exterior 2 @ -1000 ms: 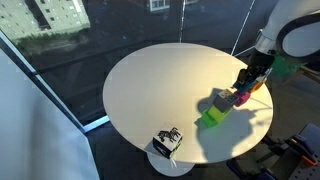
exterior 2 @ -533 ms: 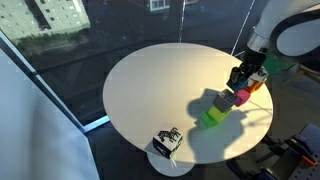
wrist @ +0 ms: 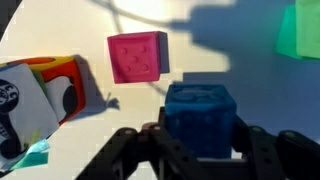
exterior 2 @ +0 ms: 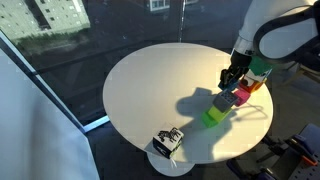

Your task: Put the blue block on the table

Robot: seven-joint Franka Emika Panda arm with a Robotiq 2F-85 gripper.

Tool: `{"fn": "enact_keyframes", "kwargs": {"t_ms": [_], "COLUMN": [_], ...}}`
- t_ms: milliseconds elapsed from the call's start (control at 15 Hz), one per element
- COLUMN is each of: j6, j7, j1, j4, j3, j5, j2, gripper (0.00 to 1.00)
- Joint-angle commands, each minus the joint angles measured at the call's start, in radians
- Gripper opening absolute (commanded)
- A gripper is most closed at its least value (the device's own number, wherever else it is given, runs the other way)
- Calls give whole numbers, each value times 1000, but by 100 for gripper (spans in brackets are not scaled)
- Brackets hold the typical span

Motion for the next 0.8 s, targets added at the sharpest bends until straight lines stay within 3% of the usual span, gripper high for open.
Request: {"fn": "enact_keyframes", "kwargs": {"t_ms": [0, 733], "j6": [-40, -14], "j7": [5, 21], "j1": [16, 54], "j4": [64, 71], "j3": [9, 10], "j5": [9, 5], "j2": [54, 130], "gripper": [31, 31]}}
